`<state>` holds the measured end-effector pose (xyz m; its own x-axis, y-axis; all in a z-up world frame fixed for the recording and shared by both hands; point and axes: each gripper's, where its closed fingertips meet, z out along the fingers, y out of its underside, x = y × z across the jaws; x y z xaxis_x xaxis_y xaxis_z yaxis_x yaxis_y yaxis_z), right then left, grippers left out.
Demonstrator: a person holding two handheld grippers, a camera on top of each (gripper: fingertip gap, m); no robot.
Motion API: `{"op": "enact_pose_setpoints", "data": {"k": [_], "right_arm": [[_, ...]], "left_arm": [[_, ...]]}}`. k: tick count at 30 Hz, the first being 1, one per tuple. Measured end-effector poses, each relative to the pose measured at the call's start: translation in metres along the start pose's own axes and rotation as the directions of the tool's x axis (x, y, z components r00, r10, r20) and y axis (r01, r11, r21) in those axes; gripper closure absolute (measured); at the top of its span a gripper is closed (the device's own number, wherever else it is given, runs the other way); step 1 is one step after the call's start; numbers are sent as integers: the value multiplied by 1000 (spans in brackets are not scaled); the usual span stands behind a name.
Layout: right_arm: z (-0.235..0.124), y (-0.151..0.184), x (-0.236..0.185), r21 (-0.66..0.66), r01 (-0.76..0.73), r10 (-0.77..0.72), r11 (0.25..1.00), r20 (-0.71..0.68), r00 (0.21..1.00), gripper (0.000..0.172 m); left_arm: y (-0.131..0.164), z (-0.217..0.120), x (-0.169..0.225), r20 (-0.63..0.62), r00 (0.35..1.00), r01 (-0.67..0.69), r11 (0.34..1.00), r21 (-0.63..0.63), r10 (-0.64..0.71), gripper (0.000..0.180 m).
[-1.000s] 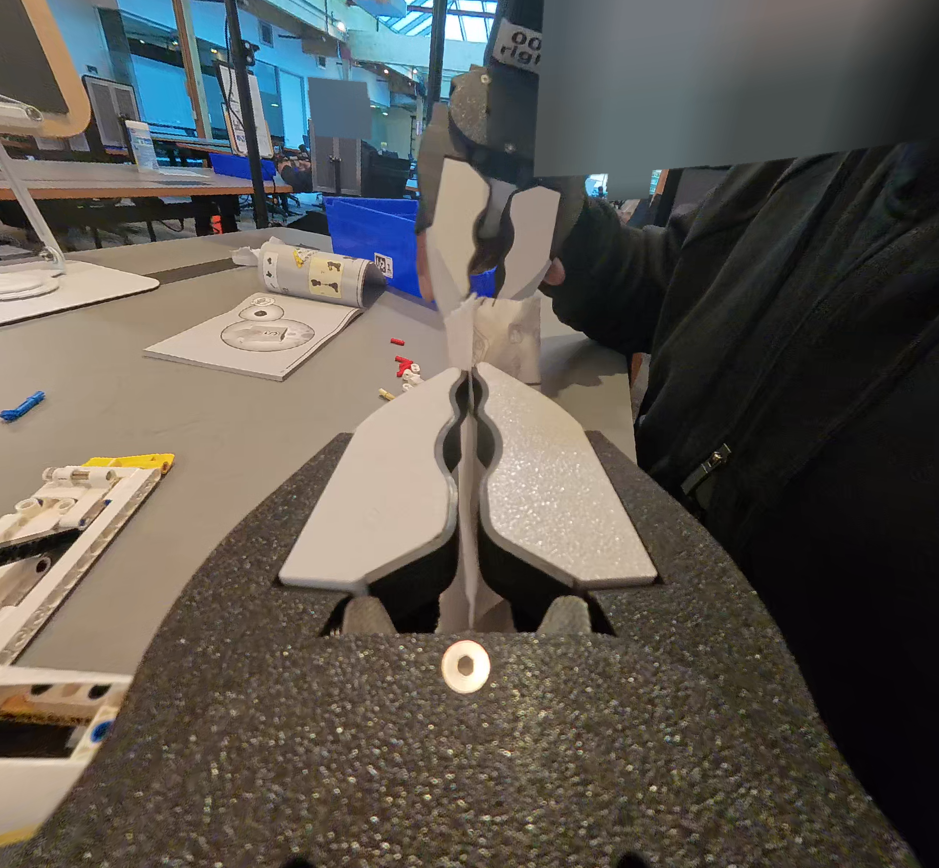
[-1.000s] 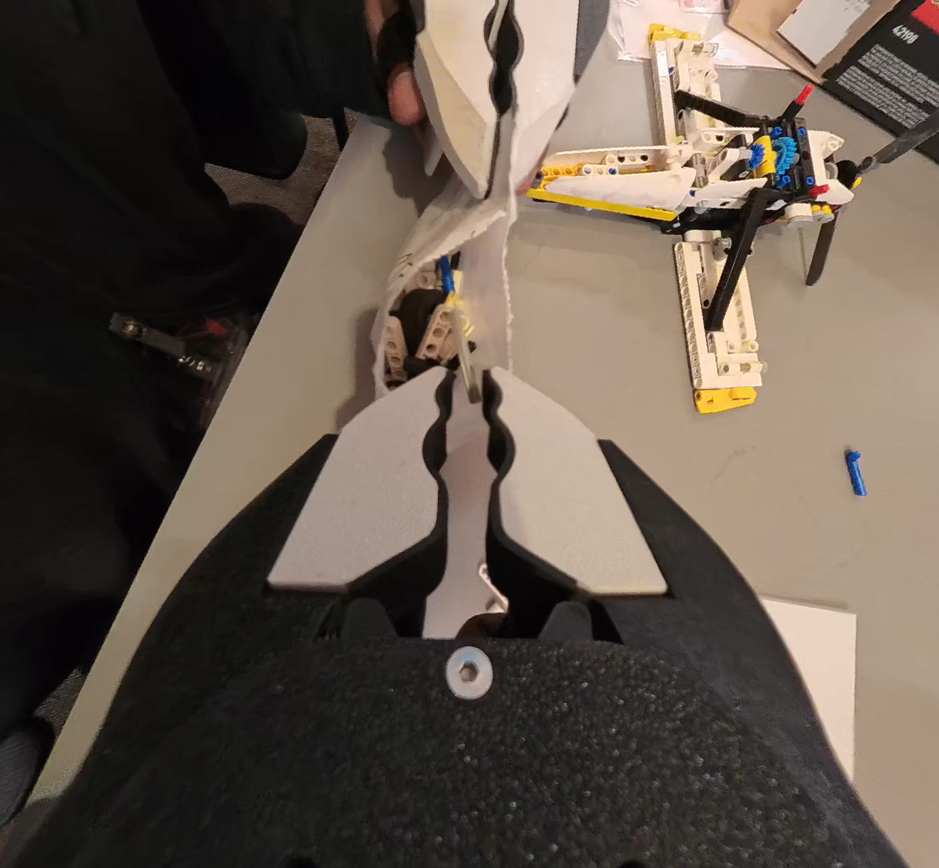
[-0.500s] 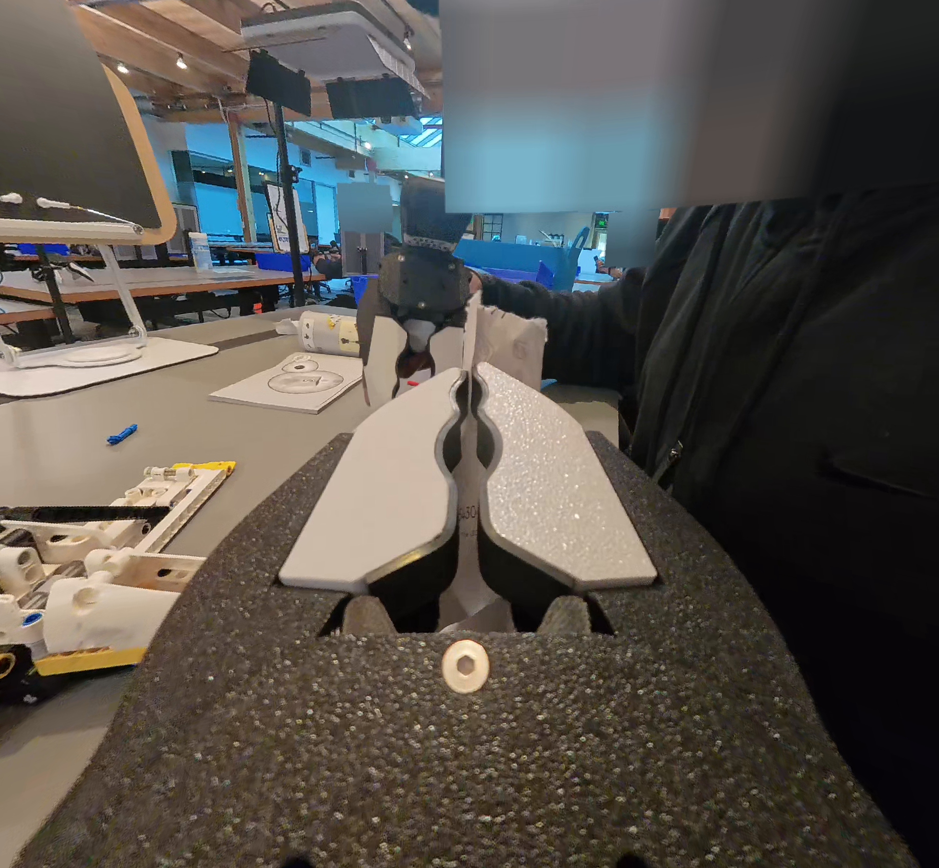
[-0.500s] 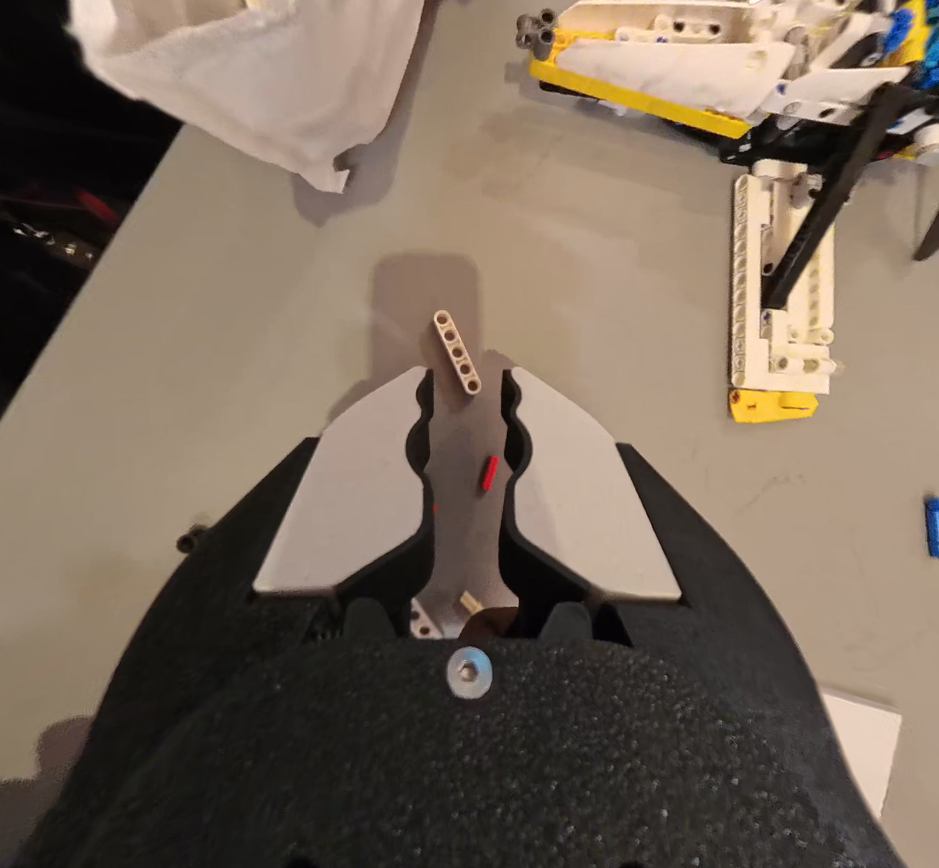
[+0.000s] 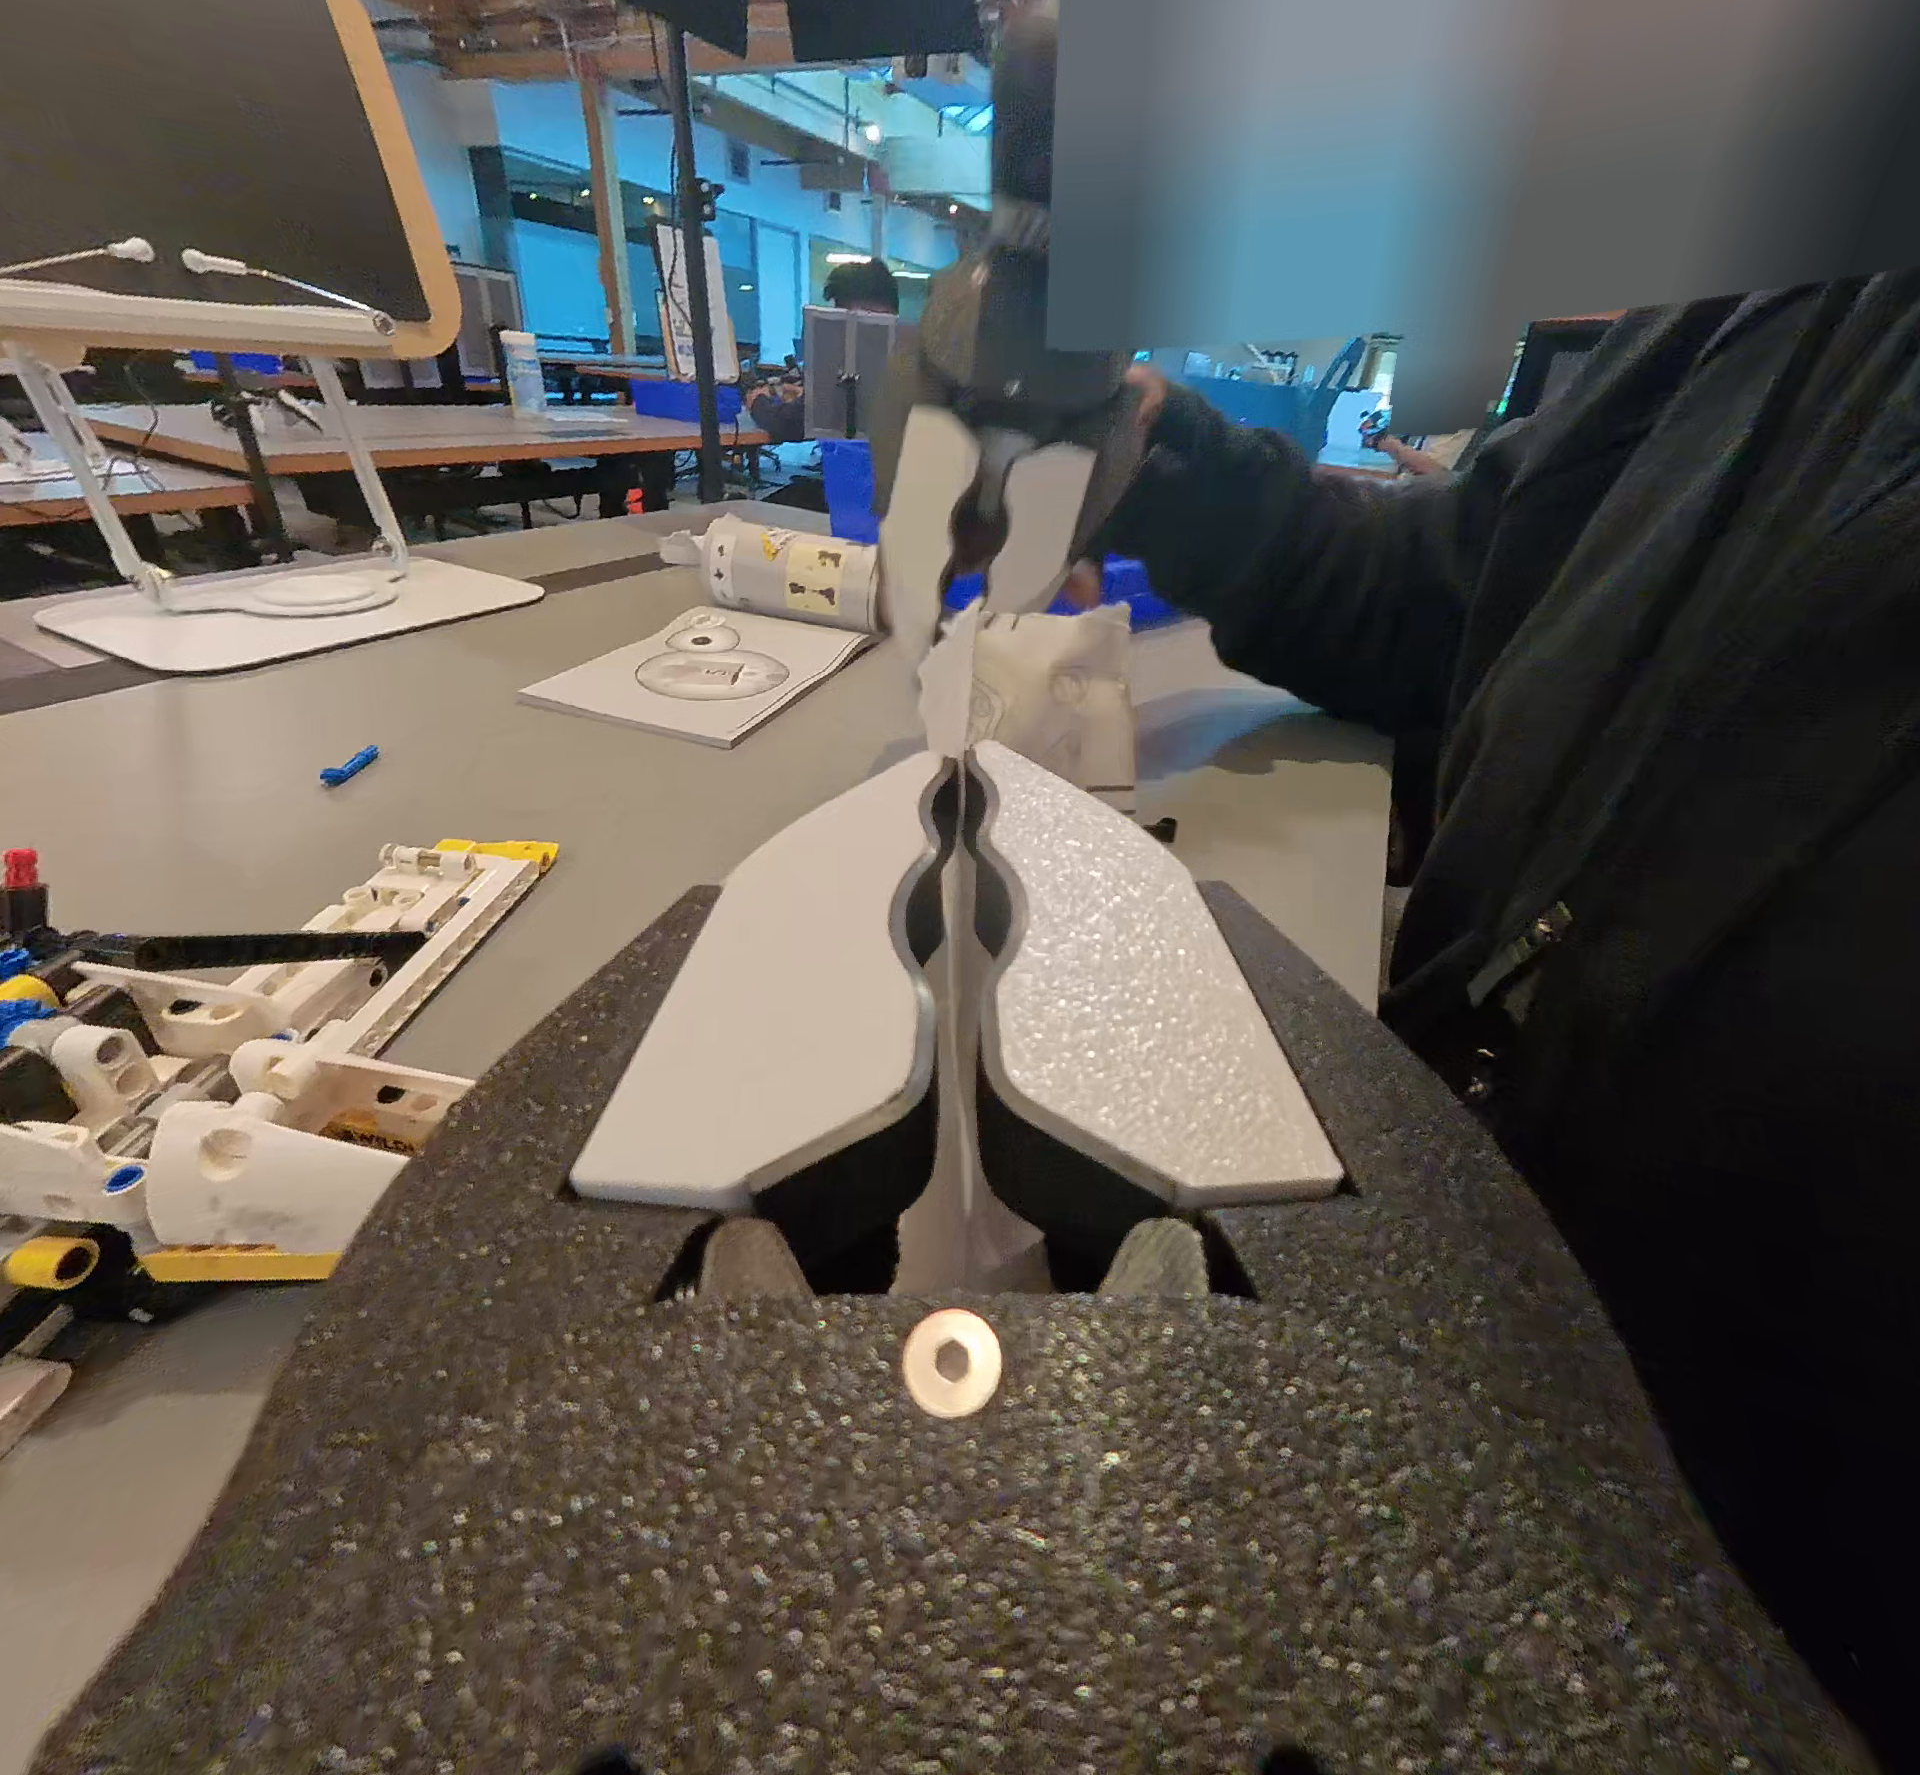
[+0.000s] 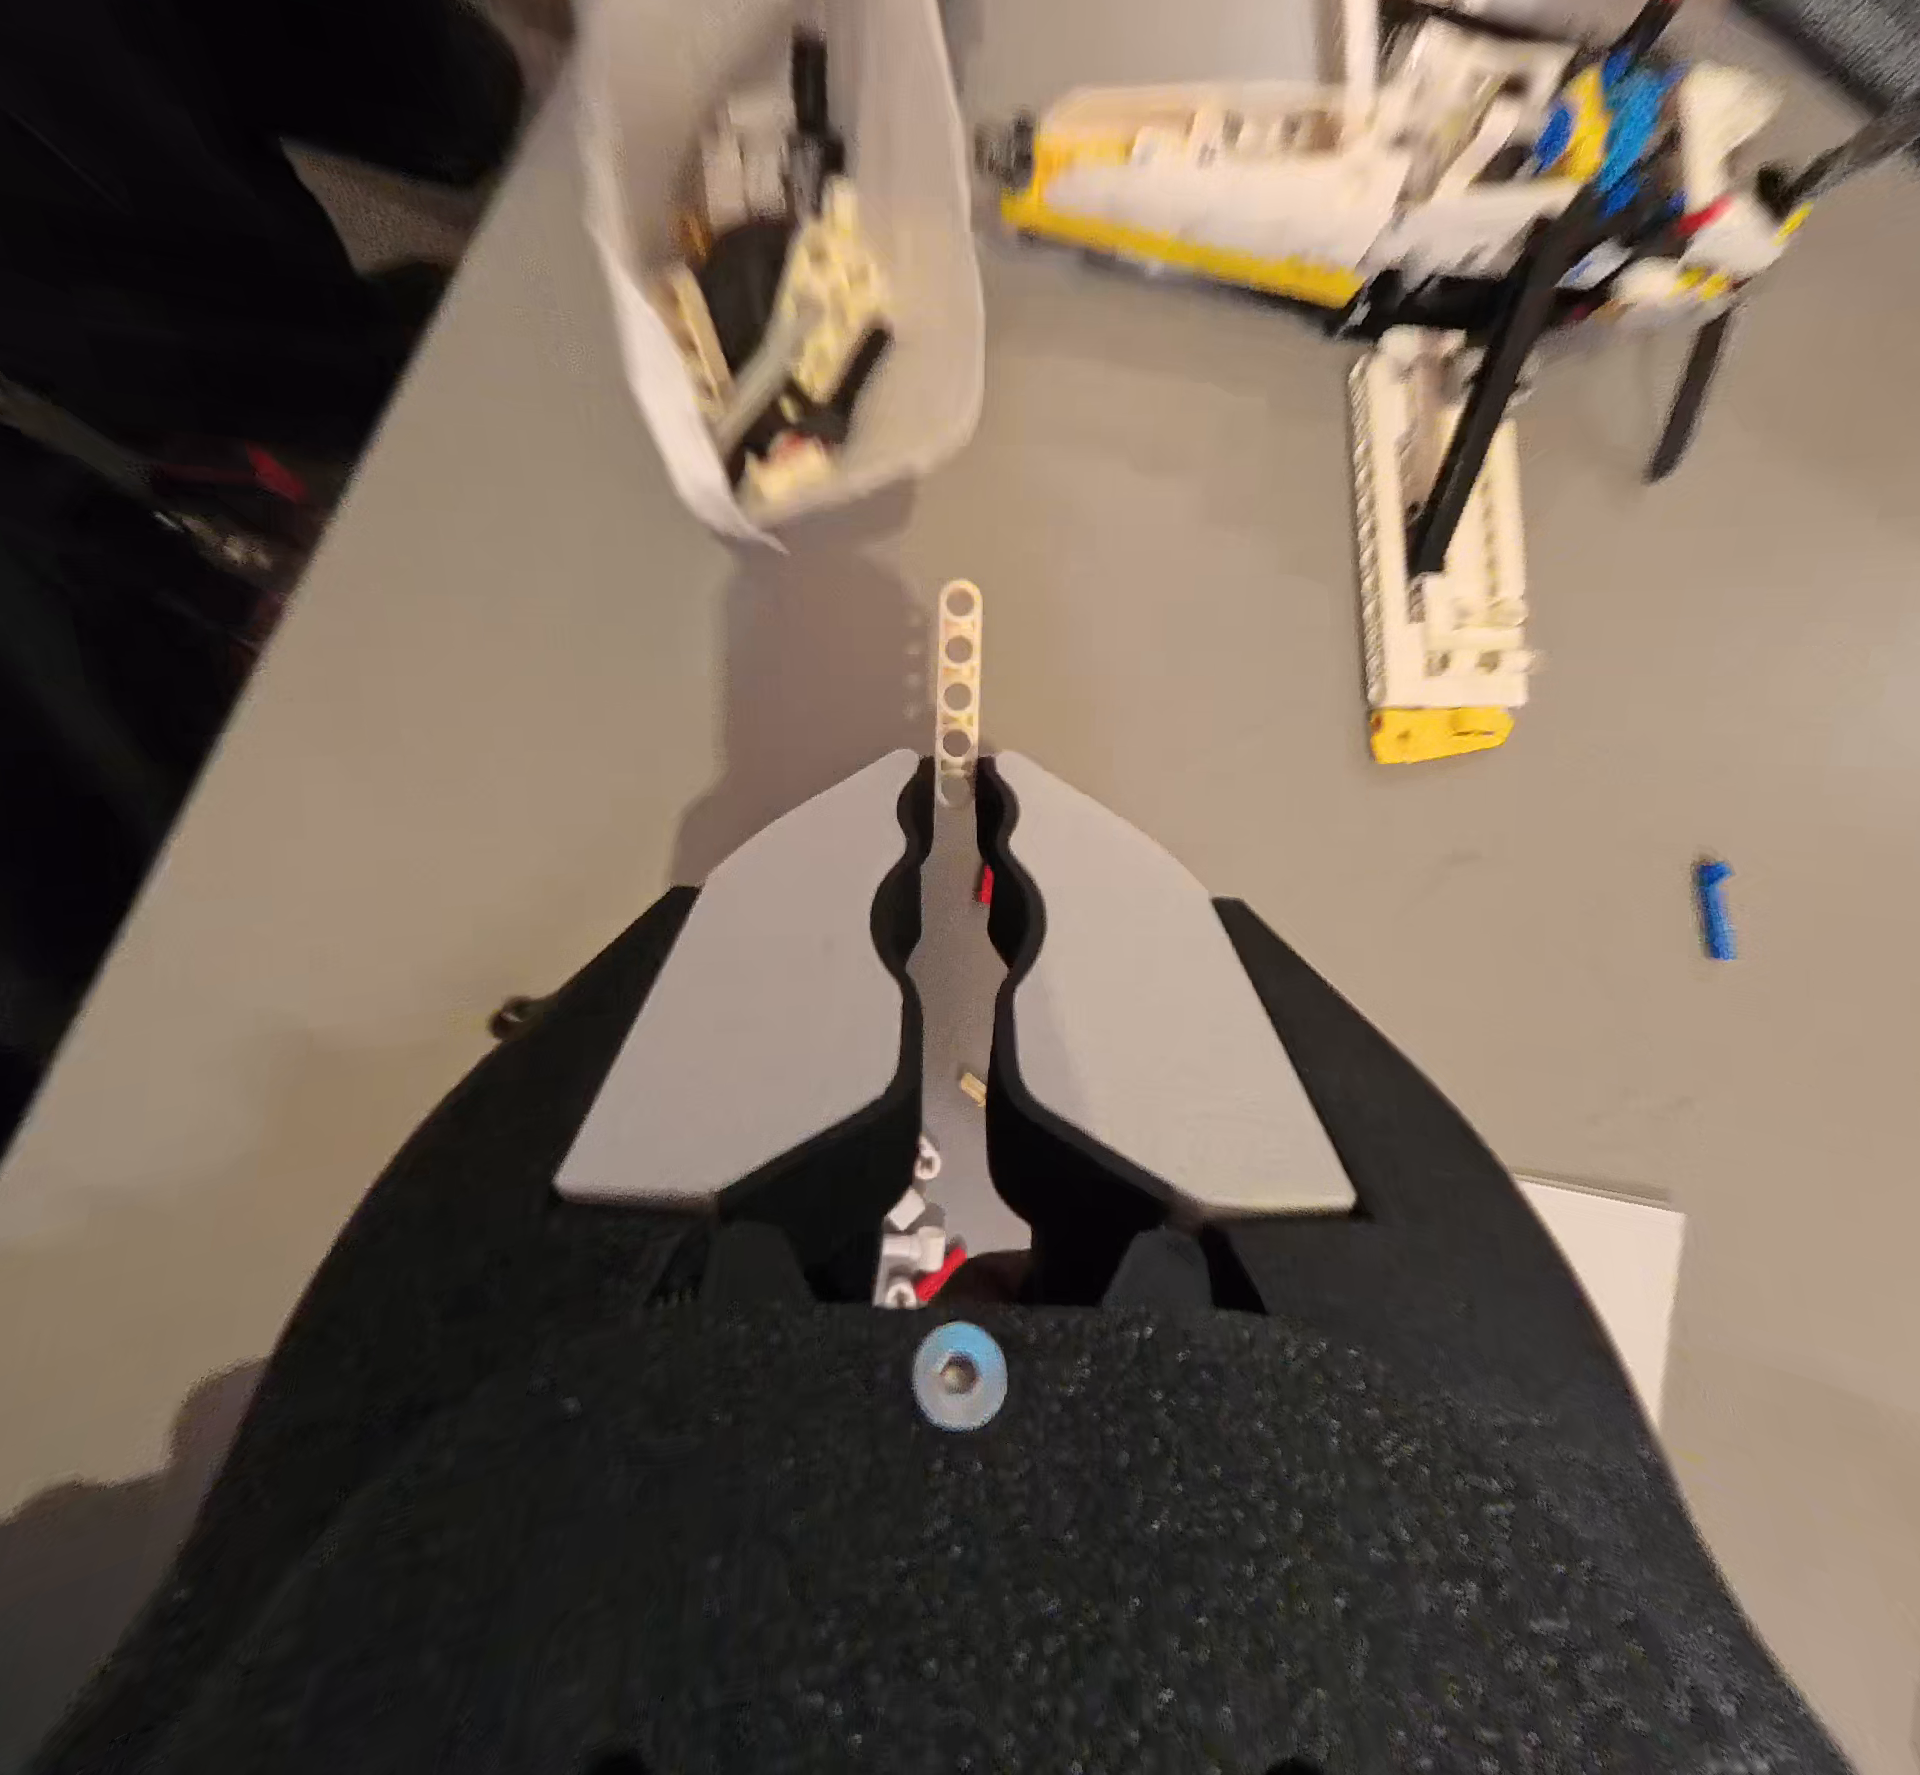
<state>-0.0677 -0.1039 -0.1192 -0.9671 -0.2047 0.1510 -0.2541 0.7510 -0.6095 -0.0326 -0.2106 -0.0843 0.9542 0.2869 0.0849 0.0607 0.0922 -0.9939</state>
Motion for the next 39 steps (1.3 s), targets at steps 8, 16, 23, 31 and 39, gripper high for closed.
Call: {"op": "enact_pose_setpoints", "data": {"k": [8, 16, 23, 31, 39], "right_arm": [[10, -43, -20, 64, -7, 7, 998, 4, 1000, 150], [2, 26, 6, -60, -166, 162, 984, -75, 984, 146], [38, 66, 12, -153, -261, 251, 953, -79, 965, 152], [49, 66, 9, -200, -244, 233, 949, -78, 969, 168], [-8, -45, -12, 231, -180, 178, 956, 28, 984, 168]], "left_arm": [[9, 9, 5, -2, 999, -48, 997, -67, 48, 180], [4, 5, 6, 2, 998, -67, 998, -21, 67, 180], [2, 3, 6, -16, 999, -41, 999, -5, 41, 180], [0, 1, 6, -13, 999, -45, 999, 13, 45, 180], [1, 3, 6, -15, 999, -46, 999, -3, 45, 180]]}}
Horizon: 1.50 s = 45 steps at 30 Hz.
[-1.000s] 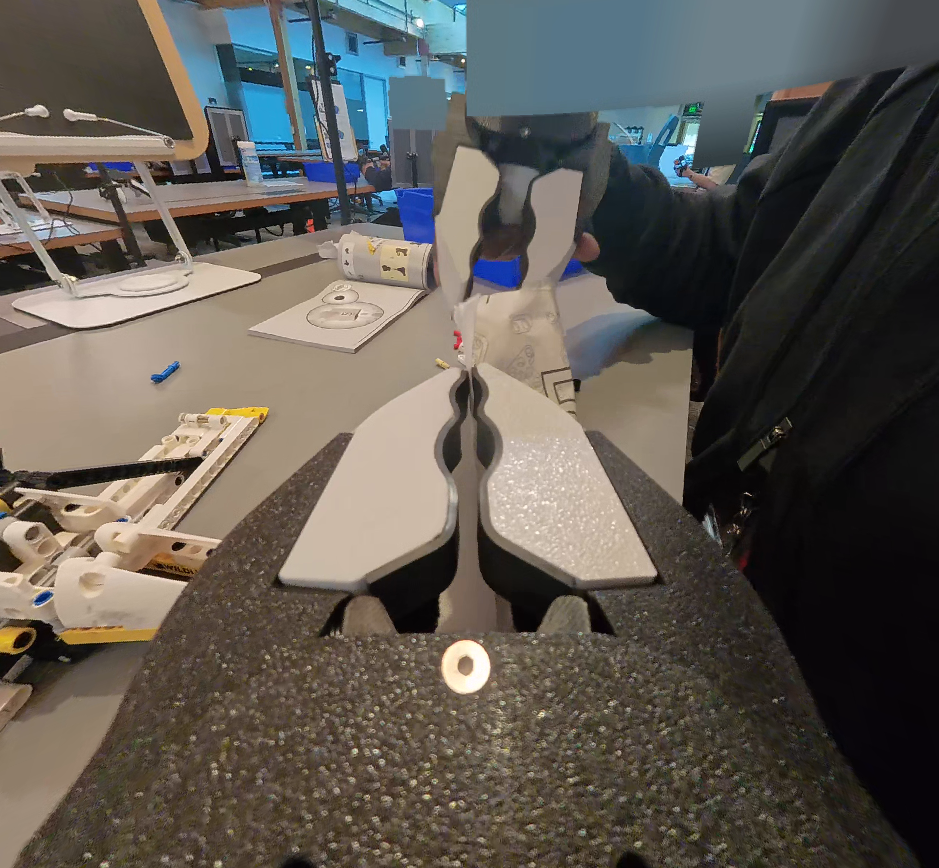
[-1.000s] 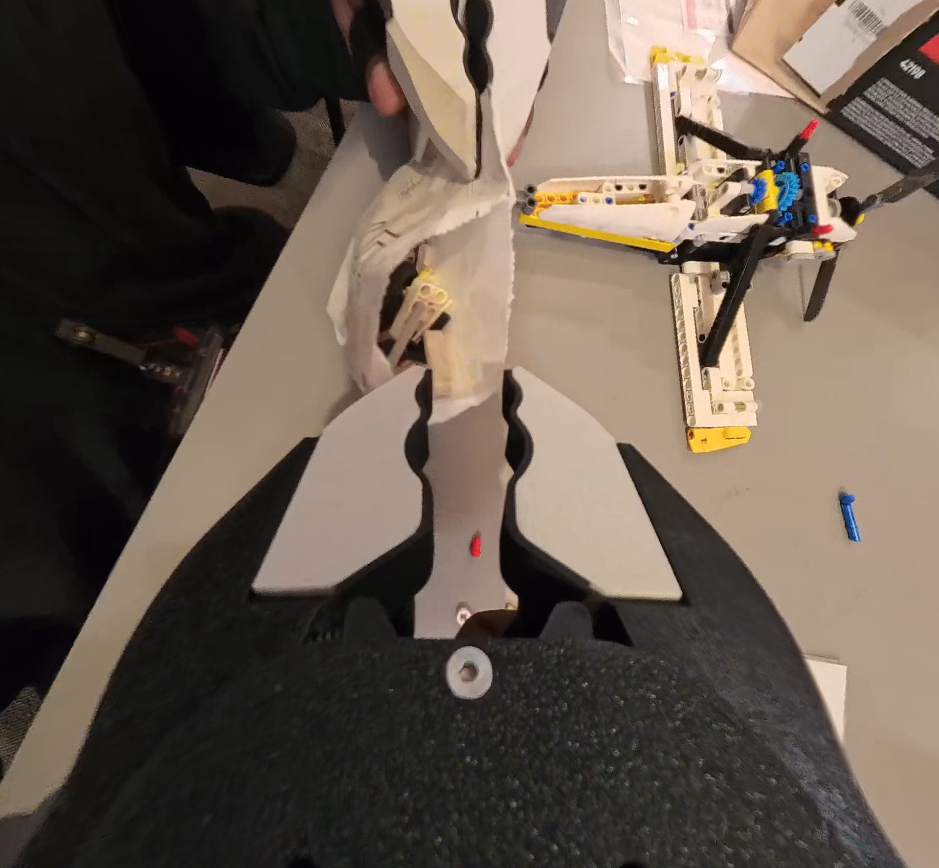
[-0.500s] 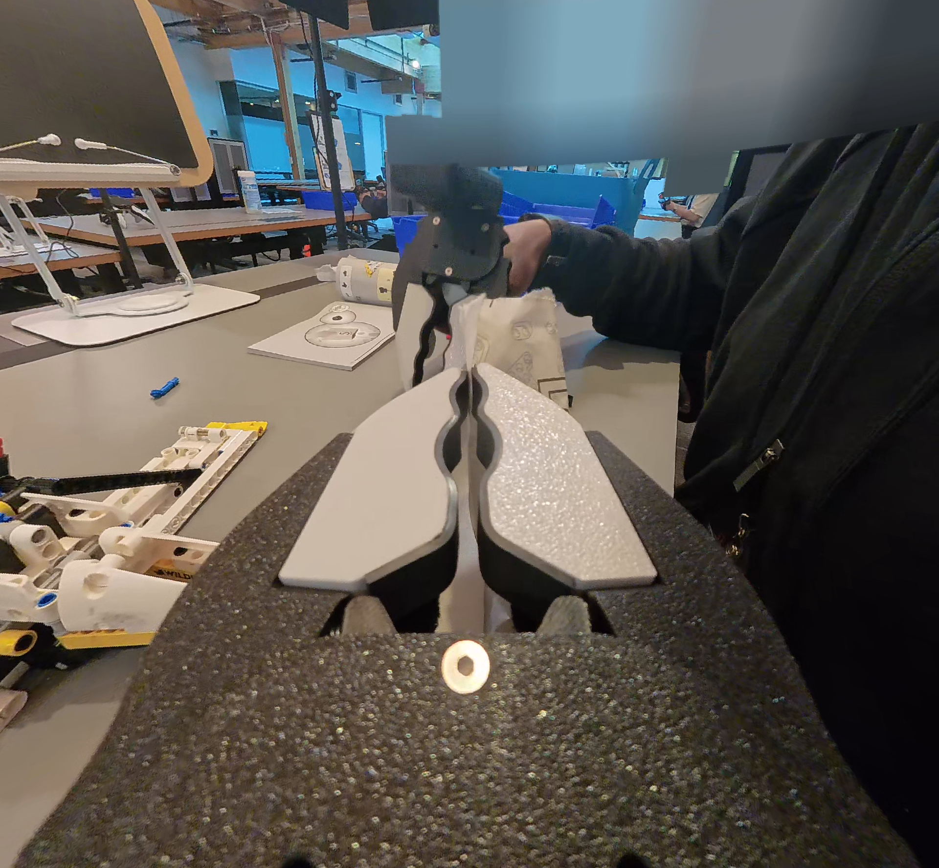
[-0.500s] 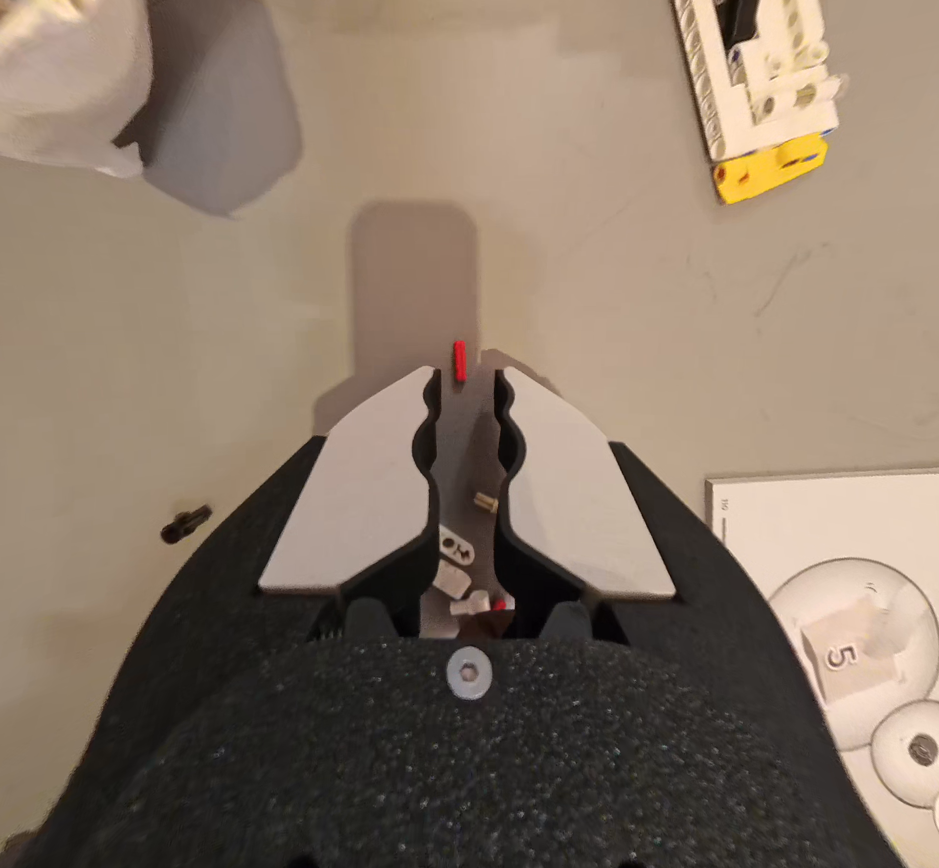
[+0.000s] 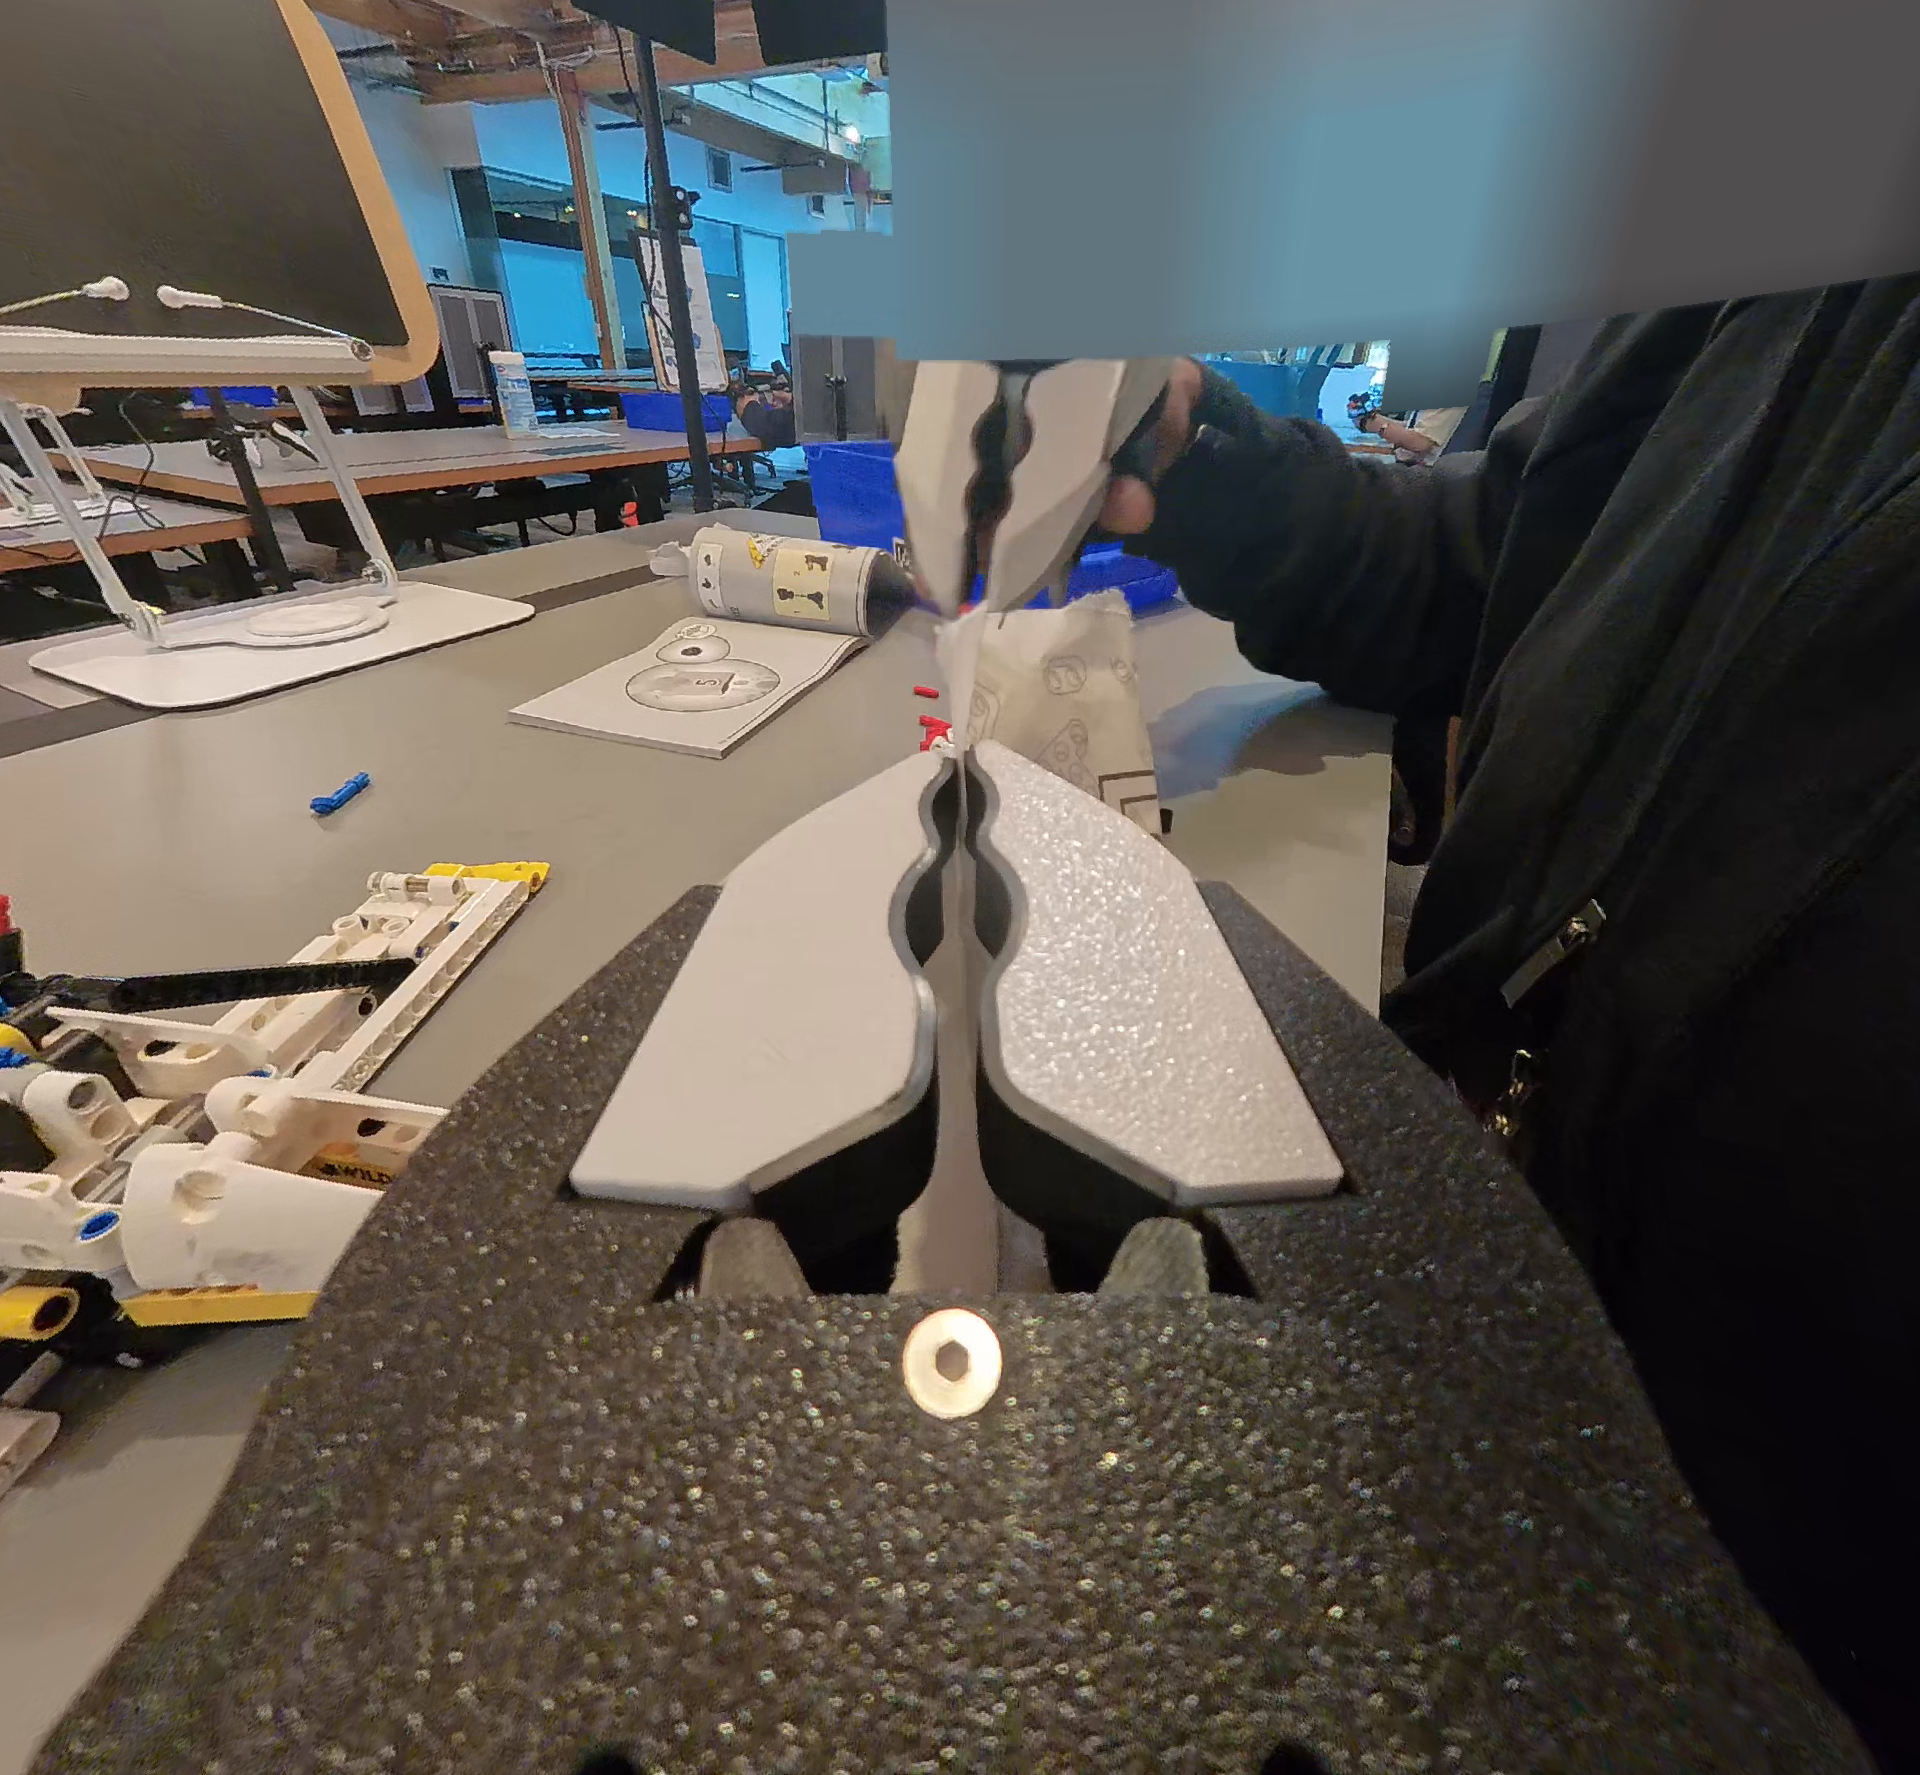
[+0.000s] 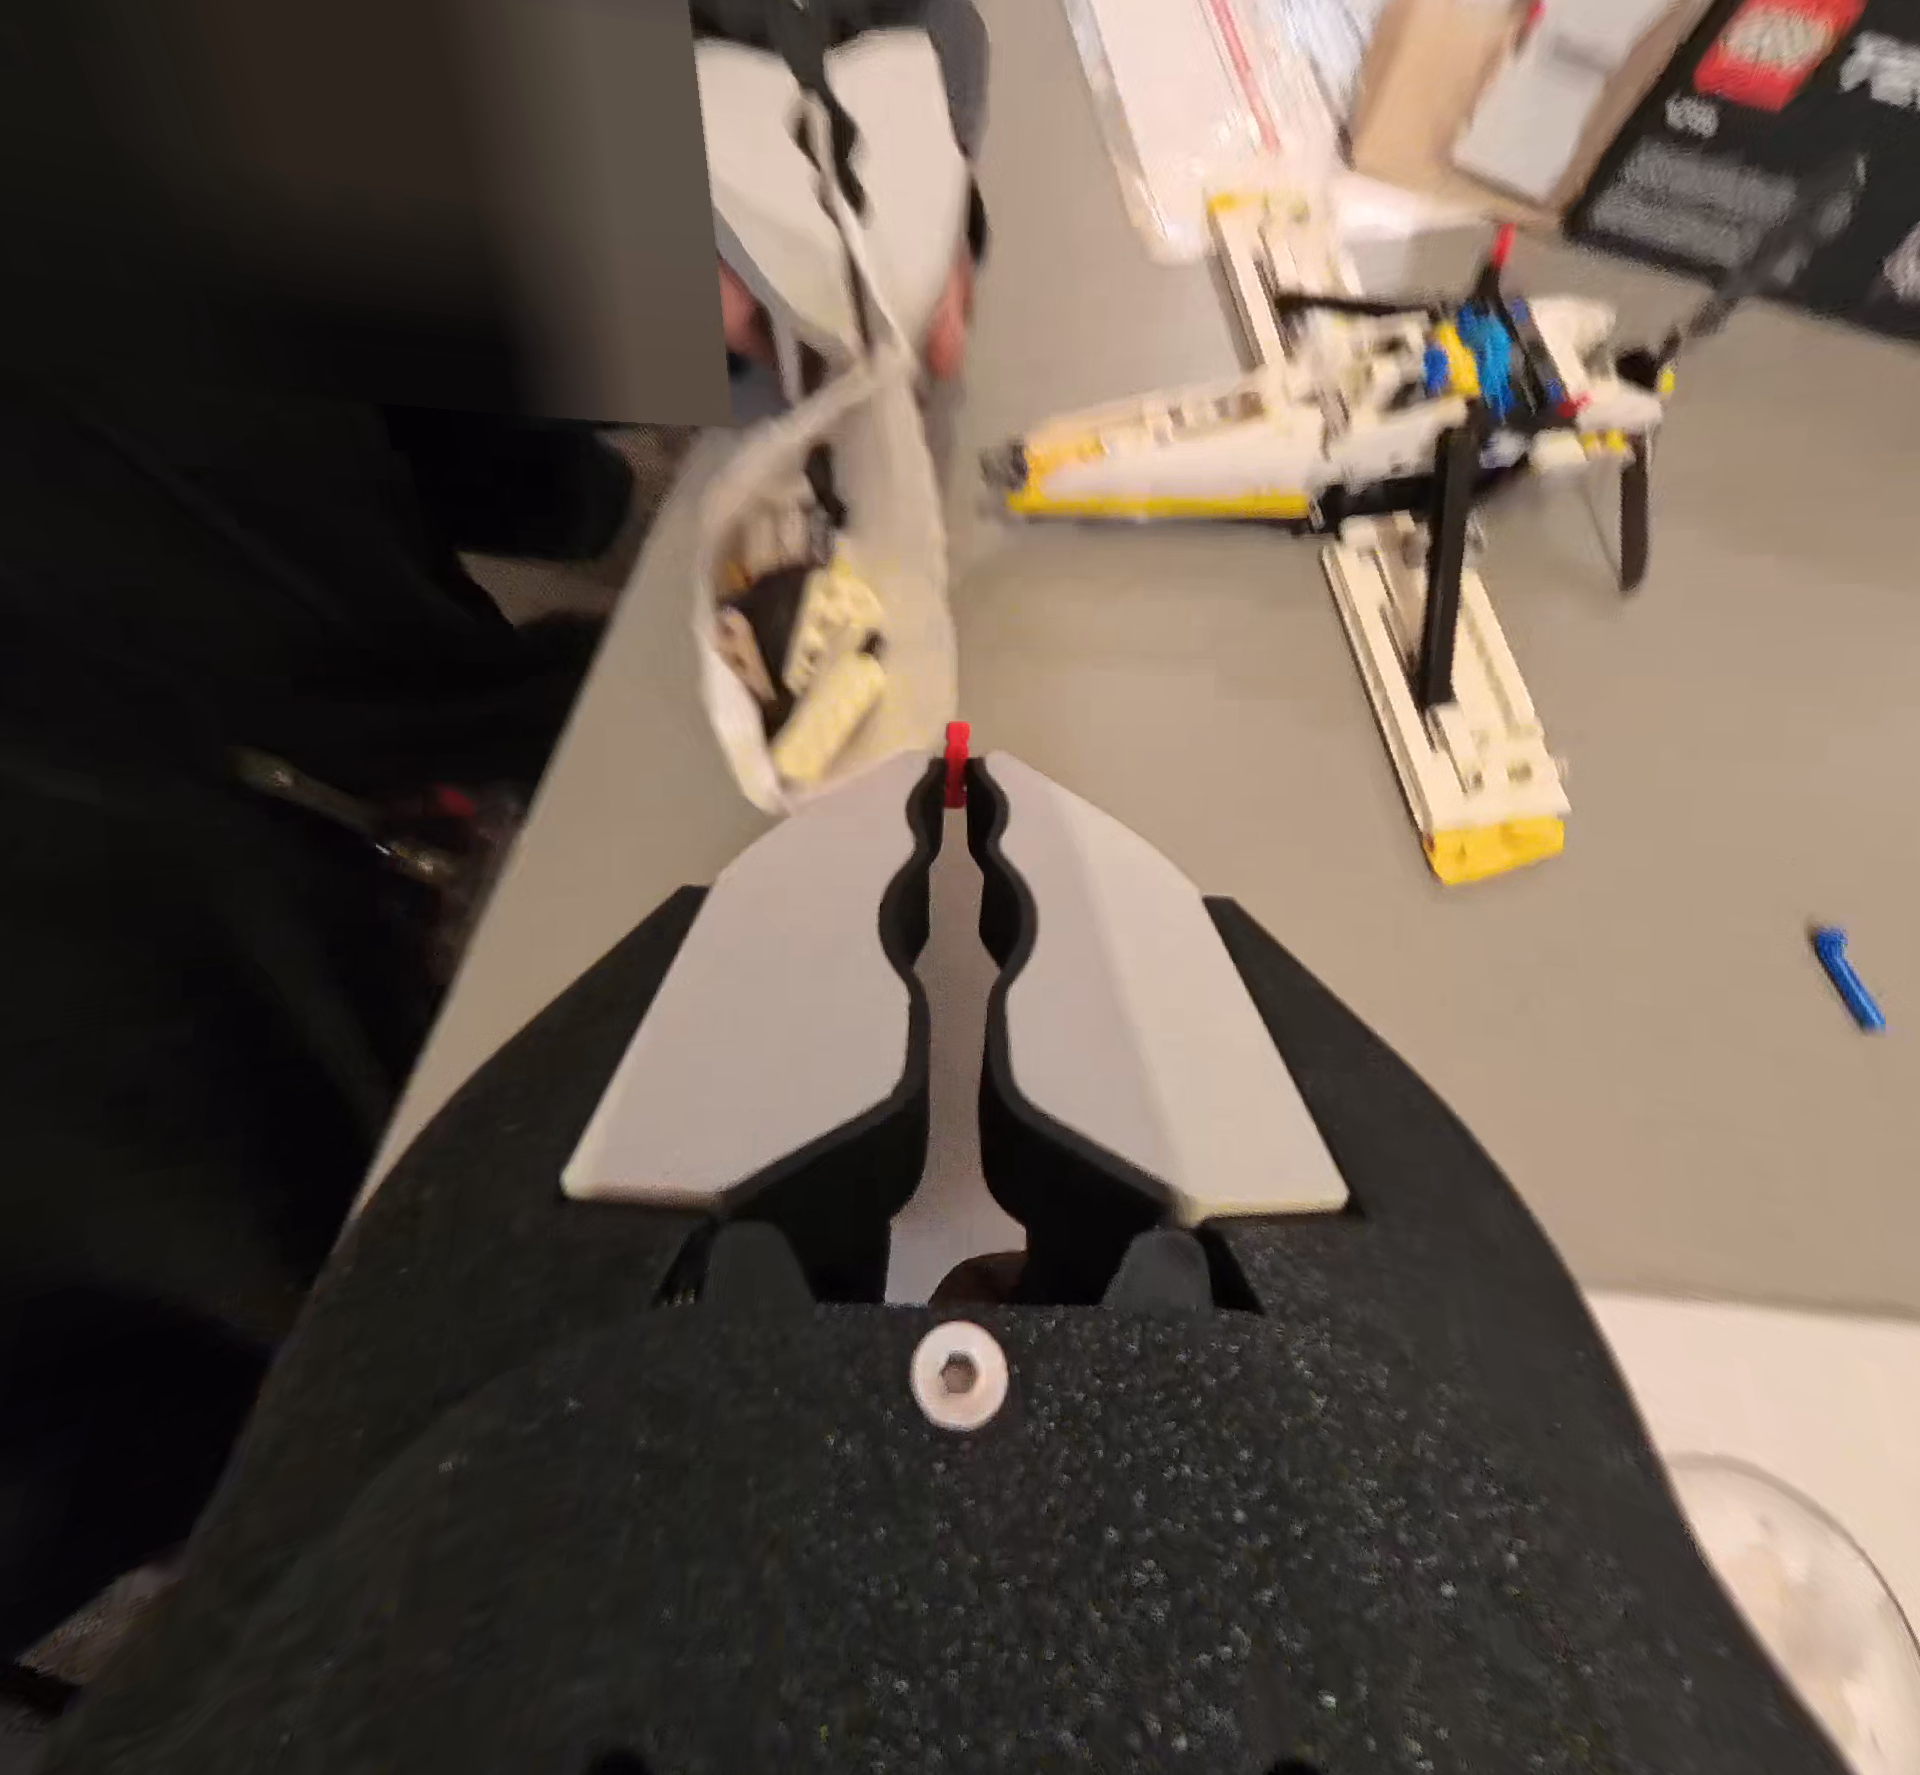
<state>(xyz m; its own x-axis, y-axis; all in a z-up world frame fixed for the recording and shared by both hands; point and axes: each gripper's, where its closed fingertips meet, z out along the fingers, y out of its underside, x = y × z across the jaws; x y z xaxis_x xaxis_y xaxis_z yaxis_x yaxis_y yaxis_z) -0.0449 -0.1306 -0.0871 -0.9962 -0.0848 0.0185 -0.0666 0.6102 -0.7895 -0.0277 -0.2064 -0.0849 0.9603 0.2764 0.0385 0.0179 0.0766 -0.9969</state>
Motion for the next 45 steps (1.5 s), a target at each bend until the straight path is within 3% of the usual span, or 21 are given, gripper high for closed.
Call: {"op": "enact_pose_setpoints", "data": {"k": [2, 4, 8, 14, 18, 22, 28, 32, 35, 39, 41, 45], "right_arm": [[9, -10, -11, 9, 18, -19, 1000, 8, 1000, 167], [17, -11, -14, -11, 29, -29, 1000, -6, 1000, 153], [5, 0, 0, -18, 4, -5, 1000, -58, 998, 150], [1, 103, 24, -372, -58, 37, 926, -63, 997, 154], [10, 130, 27, -457, -68, 47, 887, -57, 997, 158], [15, 131, 18, -462, -49, 52, 886, -4, 999, 172], [14, 126, 25, -445, -48, 29, 894, -51, 998, 172], [18, 100, 10, -320, -11, 16, 947, 11, 1000, 162], [23, 105, 6, -356, -38, 45, 934, 11, 999, 151], [30, 112, 2, -386, -88, 92, 918, -9, 996, 151], [31, 117, 9, -404, -99, 78, 910, -68, 995, 167], [29, 118, 6, -402, -88, 73, 912, -54, 996, 167]], "left_arm": [[1, 1, 1, -1, 1000, -6, 1000, -6, 6, 180], [1, 1, 1, -2, 1000, -12, 1000, -8, 12, 180], [0, 0, 2, -1, 1000, -22, 1000, -1, 22, 180], [-1, -1, 4, -4, 1000, -29, 1000, 9, 29, 180], [-1, -1, 4, -4, 999, -33, 999, 12, 33, 180], [-2, -2, 4, -5, 1000, -28, 999, 16, 28, 180], [-2, -2, 4, -9, 1000, -28, 999, 19, 28, 180], [-3, -3, 4, -11, 1000, -29, 999, 28, 29, 180], [-3, -3, 5, -13, 1000, -27, 999, 29, 28, 180], [-3, -3, 5, -12, 999, -31, 999, 30, 31, 180], [-3, -3, 5, -12, 999, -30, 999, 29, 30, 180], [-3, -3, 5, -11, 999, -35, 999, 27, 36, 180]]}}
